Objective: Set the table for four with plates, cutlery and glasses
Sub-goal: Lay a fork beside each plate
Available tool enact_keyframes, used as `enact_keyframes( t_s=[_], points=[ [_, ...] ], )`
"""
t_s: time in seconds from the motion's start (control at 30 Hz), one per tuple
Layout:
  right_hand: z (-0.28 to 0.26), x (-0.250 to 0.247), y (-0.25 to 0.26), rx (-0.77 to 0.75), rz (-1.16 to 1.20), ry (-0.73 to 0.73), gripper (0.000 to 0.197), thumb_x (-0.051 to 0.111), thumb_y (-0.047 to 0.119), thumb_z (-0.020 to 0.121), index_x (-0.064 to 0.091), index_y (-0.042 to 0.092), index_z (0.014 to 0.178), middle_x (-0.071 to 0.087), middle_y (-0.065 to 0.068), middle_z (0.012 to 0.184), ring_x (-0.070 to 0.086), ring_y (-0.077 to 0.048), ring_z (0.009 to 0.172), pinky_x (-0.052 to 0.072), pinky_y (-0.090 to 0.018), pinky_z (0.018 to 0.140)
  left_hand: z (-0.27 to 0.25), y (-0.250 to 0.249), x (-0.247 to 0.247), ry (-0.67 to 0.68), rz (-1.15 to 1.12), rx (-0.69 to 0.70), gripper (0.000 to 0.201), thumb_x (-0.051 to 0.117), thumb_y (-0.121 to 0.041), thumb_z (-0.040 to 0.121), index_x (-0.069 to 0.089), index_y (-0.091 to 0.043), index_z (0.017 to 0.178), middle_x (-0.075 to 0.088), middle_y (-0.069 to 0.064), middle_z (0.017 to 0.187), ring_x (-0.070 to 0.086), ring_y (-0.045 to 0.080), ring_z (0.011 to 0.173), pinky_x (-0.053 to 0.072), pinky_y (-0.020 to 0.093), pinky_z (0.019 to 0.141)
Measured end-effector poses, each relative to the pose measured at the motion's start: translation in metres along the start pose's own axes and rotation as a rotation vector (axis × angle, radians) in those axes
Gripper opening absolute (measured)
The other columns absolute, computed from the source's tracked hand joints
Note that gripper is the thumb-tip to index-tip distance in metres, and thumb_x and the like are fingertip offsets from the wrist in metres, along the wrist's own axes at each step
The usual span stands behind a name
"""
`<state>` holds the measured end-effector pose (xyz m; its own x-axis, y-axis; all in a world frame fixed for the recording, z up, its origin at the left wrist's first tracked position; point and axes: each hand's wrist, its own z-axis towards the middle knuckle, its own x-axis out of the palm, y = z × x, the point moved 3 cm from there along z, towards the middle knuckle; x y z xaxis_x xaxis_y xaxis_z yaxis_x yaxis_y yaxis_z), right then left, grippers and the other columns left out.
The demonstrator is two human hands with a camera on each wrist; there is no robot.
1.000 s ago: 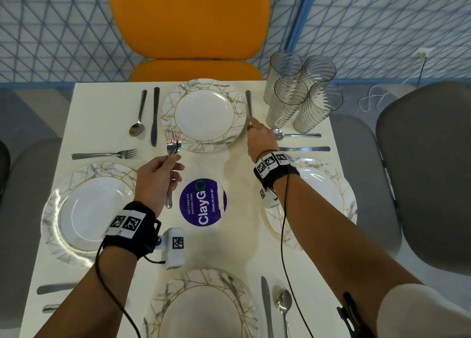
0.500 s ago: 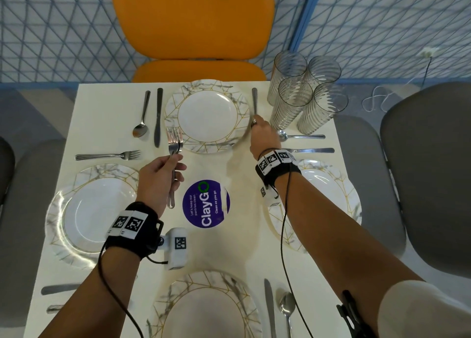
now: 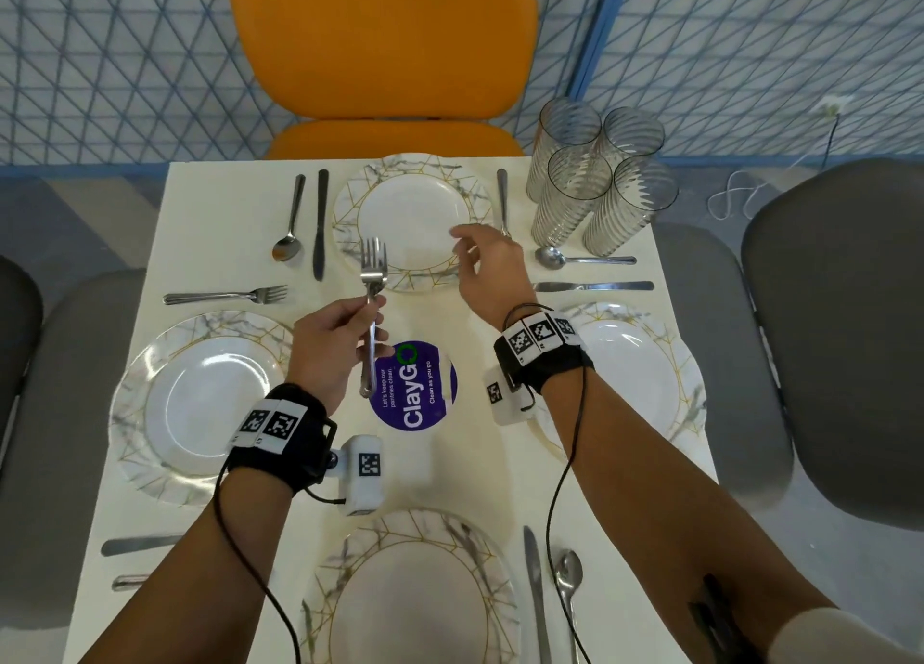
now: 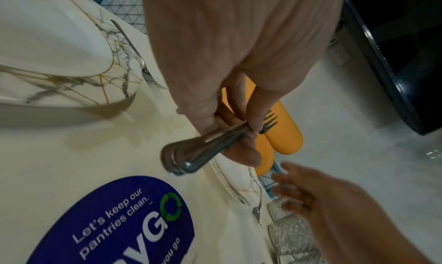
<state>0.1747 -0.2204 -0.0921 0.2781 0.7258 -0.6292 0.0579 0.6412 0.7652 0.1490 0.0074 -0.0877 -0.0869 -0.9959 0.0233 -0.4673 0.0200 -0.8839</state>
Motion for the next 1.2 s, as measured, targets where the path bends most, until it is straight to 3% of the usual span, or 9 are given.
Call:
enact_keyframes(
  t_s=[0.07,0.17,0.33,0.57,0.73,0.8,0.93,1.1,1.2],
  points=[
    [-0.008,0.001,0.025,0.068,0.208,0.066,0.023,0.062,0.019,0.096,0.068,0.013,0.118,0.067,0.003,0.089,0.063,-0.009,0.072,0.054,-0.022,0.074,-0.007,-0.002,0.004,0.026,0.009,0.004,0.018,0.063,-0.006,0.101,0.074,0.001,0.113,0.065,0.016,0.098,0.064,0.025,0.080,0.063,0.033,0.069],
    [-0.021,0.004,0.050,0.137,0.353,0.173,0.025,0.069,0.033,0.093,0.071,0.018,0.113,0.070,0.004,0.084,0.070,-0.016,0.069,0.056,-0.022,0.067,-0.023,-0.005,0.007,0.061,0.054,0.012,0.019,0.063,-0.012,0.101,0.076,-0.003,0.112,0.067,0.012,0.095,0.066,0.023,0.076,0.063,0.040,0.076],
    [-0.048,-0.008,0.063,0.191,0.443,0.181,0.012,0.073,0.012,0.089,0.072,0.006,0.099,0.073,-0.006,0.072,0.068,-0.020,0.057,0.051,-0.028,0.054,-0.055,-0.007,0.007,0.147,0.051,0.035,0.021,0.060,-0.013,0.104,0.076,-0.003,0.113,0.071,0.010,0.089,0.068,0.023,0.075,0.061,0.041,0.078],
    [-0.110,-0.056,0.064,0.275,0.517,-0.003,0.007,0.063,0.002,0.095,0.067,0.007,0.090,0.069,-0.012,0.070,0.063,-0.026,0.055,0.054,-0.035,0.053,-0.100,0.001,0.013,0.212,-0.035,0.025,0.020,0.055,-0.006,0.105,0.065,0.010,0.111,0.077,0.022,0.097,0.076,0.034,0.085,0.063,0.043,0.079],
    [-0.164,-0.092,0.056,0.329,0.494,-0.149,0.005,0.064,0.004,0.094,0.068,0.003,0.093,0.066,-0.015,0.069,0.061,-0.024,0.054,0.053,-0.035,0.055,-0.131,0.012,0.025,0.272,0.152,0.034,0.022,0.063,-0.020,0.102,0.071,0.001,0.104,0.075,0.005,0.083,0.057,0.015,0.057,0.043,0.023,0.048],
    [-0.183,-0.103,0.055,0.311,0.440,-0.142,0.006,0.068,0.009,0.092,0.072,0.004,0.093,0.068,-0.020,0.071,0.061,-0.023,0.056,0.054,-0.035,0.058,-0.142,0.014,0.034,0.290,0.178,0.073,0.028,0.068,-0.031,0.099,0.073,-0.004,0.103,0.076,0.007,0.088,0.051,0.019,0.056,0.040,0.025,0.048],
    [-0.215,-0.117,0.054,0.288,0.326,-0.029,0.010,0.076,0.014,0.088,0.076,0.006,0.094,0.074,-0.009,0.077,0.065,-0.014,0.062,0.056,-0.028,0.064,-0.163,0.013,0.053,0.355,0.205,0.110,0.030,0.073,-0.041,0.094,0.076,-0.012,0.103,0.077,0.004,0.085,0.045,0.016,0.048,0.034,0.022,0.038],
    [-0.233,-0.125,0.047,0.316,0.393,0.018,0.017,0.081,0.010,0.083,0.071,0.000,0.093,0.074,-0.015,0.075,0.070,-0.025,0.063,0.059,-0.032,0.065,-0.177,0.014,0.080,0.373,0.235,0.108,0.014,0.073,-0.023,0.096,0.076,-0.010,0.098,0.075,0.013,0.078,0.058,0.006,0.044,0.030,0.020,0.039],
    [-0.241,-0.132,0.033,0.378,0.511,0.071,0.025,0.078,0.010,0.086,0.068,-0.001,0.106,0.074,-0.023,0.083,0.069,-0.031,0.069,0.061,-0.037,0.068,-0.176,0.018,0.093,0.308,0.216,0.133,0.009,0.072,-0.019,0.097,0.074,-0.011,0.096,0.077,0.012,0.078,0.064,0.006,0.048,0.034,0.016,0.043]
  ],
)
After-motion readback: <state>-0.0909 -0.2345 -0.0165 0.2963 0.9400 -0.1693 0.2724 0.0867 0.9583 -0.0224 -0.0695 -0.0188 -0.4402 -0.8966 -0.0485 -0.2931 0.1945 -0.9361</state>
